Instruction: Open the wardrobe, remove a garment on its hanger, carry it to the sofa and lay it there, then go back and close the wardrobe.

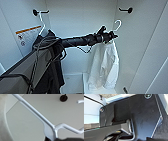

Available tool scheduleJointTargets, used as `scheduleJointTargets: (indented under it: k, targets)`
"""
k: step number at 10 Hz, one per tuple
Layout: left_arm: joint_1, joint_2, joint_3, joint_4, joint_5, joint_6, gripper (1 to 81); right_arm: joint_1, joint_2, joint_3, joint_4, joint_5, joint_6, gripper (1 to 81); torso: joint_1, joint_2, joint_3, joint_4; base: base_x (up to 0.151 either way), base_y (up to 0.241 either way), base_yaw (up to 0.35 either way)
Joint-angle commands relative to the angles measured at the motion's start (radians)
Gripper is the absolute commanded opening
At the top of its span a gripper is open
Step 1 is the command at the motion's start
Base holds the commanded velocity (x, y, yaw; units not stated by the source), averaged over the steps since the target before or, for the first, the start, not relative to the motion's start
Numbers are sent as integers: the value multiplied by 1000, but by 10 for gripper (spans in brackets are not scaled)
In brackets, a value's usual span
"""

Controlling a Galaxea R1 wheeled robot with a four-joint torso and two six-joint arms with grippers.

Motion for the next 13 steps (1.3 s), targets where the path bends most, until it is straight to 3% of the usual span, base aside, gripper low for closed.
scheduleJointTargets:
  k: [1,5,13]
  targets:
    - [-183,20,-7,29,-28,23,10,34,1,11,6,-50,-3,811,0,0,0,0,0,0,0]
    - [-140,5,4,35,-36,26,10,37,2,11,5,-52,-3,811,-1,0,8,0,0,0,0]
    - [-113,-16,67,49,-39,27,10,35,2,11,5,-50,-3,811,0,0,8,0,-93,0,0]
